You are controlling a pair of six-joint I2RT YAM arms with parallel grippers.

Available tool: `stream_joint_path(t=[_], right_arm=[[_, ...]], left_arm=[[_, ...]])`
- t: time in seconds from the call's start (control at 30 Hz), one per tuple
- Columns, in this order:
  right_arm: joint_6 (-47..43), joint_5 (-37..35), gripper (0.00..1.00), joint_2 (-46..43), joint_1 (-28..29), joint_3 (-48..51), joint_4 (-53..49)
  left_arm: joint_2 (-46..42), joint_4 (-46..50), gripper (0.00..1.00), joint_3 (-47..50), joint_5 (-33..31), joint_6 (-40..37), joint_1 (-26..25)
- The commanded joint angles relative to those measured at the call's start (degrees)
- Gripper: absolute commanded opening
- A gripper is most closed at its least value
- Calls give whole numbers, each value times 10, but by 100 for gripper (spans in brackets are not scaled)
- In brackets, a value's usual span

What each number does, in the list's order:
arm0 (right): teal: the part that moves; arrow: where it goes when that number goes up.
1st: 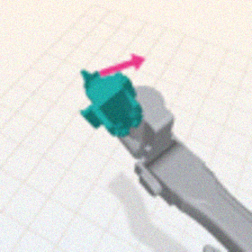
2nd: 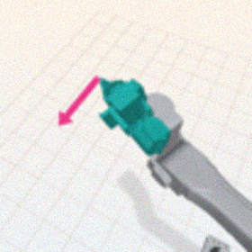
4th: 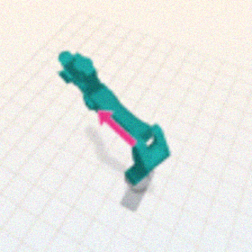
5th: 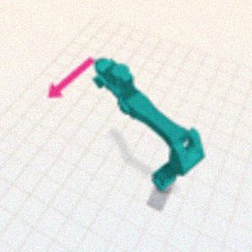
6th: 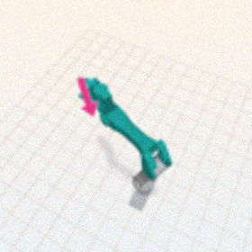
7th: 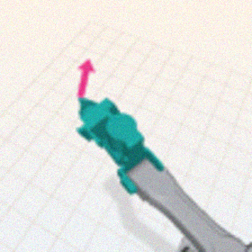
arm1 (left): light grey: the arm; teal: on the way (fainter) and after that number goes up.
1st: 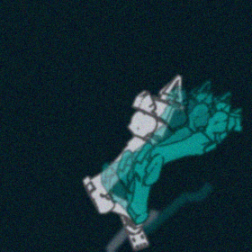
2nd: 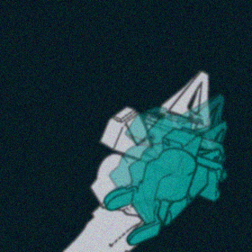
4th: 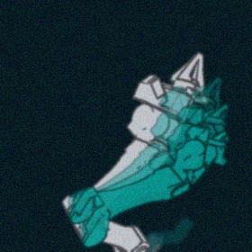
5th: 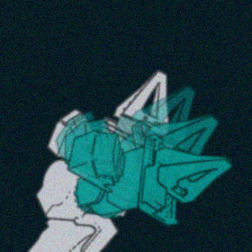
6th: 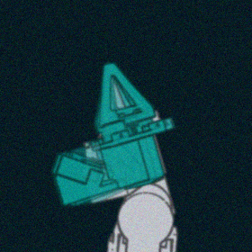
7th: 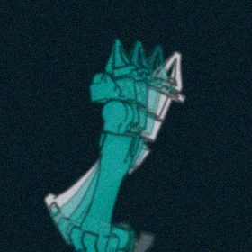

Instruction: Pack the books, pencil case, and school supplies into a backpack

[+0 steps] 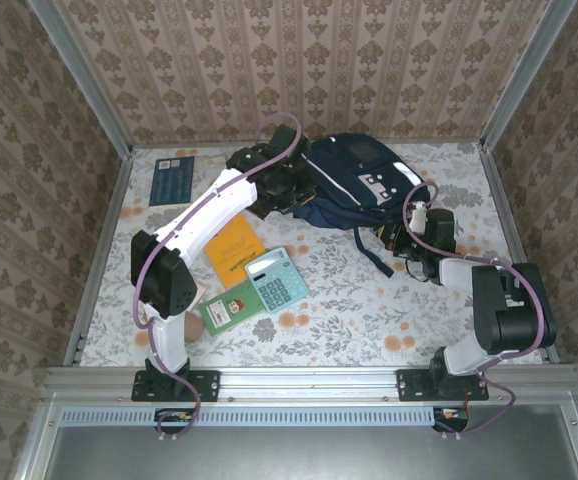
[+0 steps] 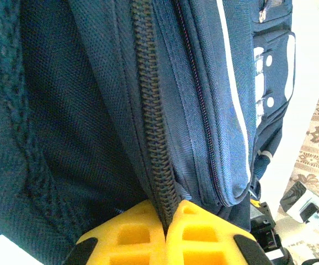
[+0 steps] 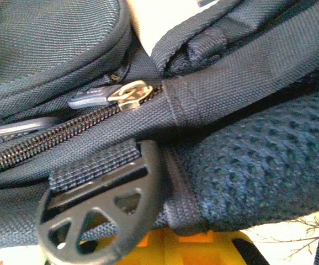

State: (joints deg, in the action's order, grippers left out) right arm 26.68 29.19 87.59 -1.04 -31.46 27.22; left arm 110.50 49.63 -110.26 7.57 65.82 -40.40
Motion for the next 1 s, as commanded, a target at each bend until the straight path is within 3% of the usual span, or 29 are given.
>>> stream_joint_path(t=[0.0,0.3,0.57,0.97], right_arm=[[-10,-8,0,-28,-3,3,6],[-33,-16,0,-130,23,3,-68],[-60,-39,0,-189,102,-21,-145],[-15,-71,0,-152,247,-82,-125]], left_arm=[[-36,-37,0,-7,5,6,8],[-29,-68,0,34,16,18,11],[-25,-124,0,79,32,49,4],[27,-150,0,52,41,62,-31]])
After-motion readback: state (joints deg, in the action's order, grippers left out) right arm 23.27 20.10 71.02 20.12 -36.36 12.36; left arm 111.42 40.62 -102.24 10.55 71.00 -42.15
